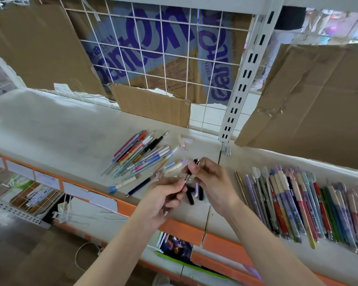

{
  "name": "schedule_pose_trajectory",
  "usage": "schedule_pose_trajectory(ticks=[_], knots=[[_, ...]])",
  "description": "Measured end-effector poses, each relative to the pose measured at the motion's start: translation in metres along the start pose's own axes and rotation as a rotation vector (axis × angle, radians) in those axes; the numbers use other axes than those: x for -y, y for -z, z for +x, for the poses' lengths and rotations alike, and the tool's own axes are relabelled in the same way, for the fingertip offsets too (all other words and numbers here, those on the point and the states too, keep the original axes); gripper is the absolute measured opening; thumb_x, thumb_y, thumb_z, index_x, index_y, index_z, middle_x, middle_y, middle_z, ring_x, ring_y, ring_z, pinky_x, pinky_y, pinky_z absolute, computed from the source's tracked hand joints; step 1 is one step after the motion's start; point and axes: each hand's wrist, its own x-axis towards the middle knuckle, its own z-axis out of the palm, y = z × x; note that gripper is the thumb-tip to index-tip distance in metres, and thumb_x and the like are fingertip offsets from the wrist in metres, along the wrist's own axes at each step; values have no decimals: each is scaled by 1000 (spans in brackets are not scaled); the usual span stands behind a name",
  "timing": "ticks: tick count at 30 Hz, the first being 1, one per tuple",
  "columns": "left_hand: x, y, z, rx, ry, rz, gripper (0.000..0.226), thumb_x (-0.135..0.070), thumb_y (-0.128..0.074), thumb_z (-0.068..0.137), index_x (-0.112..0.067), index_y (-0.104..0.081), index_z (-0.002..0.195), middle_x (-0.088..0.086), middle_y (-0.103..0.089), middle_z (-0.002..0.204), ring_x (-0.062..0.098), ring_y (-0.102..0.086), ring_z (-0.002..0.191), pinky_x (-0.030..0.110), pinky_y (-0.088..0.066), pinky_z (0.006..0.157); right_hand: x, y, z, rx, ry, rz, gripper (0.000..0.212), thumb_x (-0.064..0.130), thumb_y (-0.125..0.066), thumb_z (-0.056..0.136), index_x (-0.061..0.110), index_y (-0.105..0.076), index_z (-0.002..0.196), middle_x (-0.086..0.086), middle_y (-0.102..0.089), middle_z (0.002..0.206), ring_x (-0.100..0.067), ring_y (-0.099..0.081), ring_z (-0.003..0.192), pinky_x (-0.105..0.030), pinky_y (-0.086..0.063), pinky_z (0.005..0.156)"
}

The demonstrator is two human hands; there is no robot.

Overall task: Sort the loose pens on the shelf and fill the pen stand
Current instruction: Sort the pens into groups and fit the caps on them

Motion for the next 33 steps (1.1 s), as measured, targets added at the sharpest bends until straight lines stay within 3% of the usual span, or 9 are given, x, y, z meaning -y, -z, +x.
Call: schedule_pose_trajectory(ticks=[4,8,10,12,18,21,25,28,33], knots=[[-3,-10,0,52,96,-89,8,-1,-53,83,2,-60,82,6,-51,66,5,-38,43,10,-17,30,0,3,-1,66,-43,157,24,14,-59,87,7,-45,69,-7,-66,78,-20,-59,59,-34,-34,54],[-12,-24,0,124,87,-101,29,-11,-52,87,-5,-73,69,2,-50,62,2,-34,39,9,-16,28,12,9,3,146,-18,282,21,19,-57,83,0,-48,77,-8,-65,79,-22,-56,55,-29,-48,60],[-15,-29,-1,118,43,-36,23,-11,-50,91,-2,-66,77,0,-50,61,3,-35,39,11,-15,29,19,10,4,138,-8,319,27,23,-62,78,0,-49,78,-8,-65,77,-22,-55,57,-27,-48,64],[-15,-31,-1,116,-47,61,10,-9,-53,88,-2,-57,81,1,-52,62,5,-37,39,12,-16,30,23,11,3,94,7,333,26,22,-63,77,7,-46,66,-7,-65,75,-18,-56,61,-27,-46,68],[-12,-26,-7,125,-201,126,10,-13,-63,73,-12,-71,77,5,-56,63,9,-40,42,15,-21,32,31,17,3,65,46,276,26,23,-67,79,18,-51,60,-6,-68,81,-17,-60,78,-31,-38,76],[-12,-26,-9,112,-247,156,9,-14,-64,72,-14,-73,76,6,-58,65,9,-41,44,15,-23,34,32,16,0,80,58,190,23,23,-69,79,17,-52,65,-3,-69,84,-14,-61,79,-24,-42,71],[-15,-26,-11,-1,-309,239,11,-10,-67,76,-2,-67,84,4,-62,62,8,-41,43,15,-26,36,28,9,-4,10,88,-27,16,17,-64,83,15,-57,69,6,-63,69,-7,-54,67,-22,-43,68],[-13,-26,-10,-115,-369,315,10,-5,-70,77,1,-62,77,7,-62,62,7,-44,43,14,-30,38,26,5,-7,-51,59,-94,17,15,-63,87,9,-58,72,0,-60,68,-9,-53,64,-25,-44,68],[-4,-24,1,-306,-677,822,21,-13,-73,79,-21,-60,64,-9,-55,55,7,-47,53,14,-35,53,21,-12,-8,-227,3,-183,19,17,-60,90,1,-58,80,-8,-61,73,-19,-52,64,-27,-43,61]])
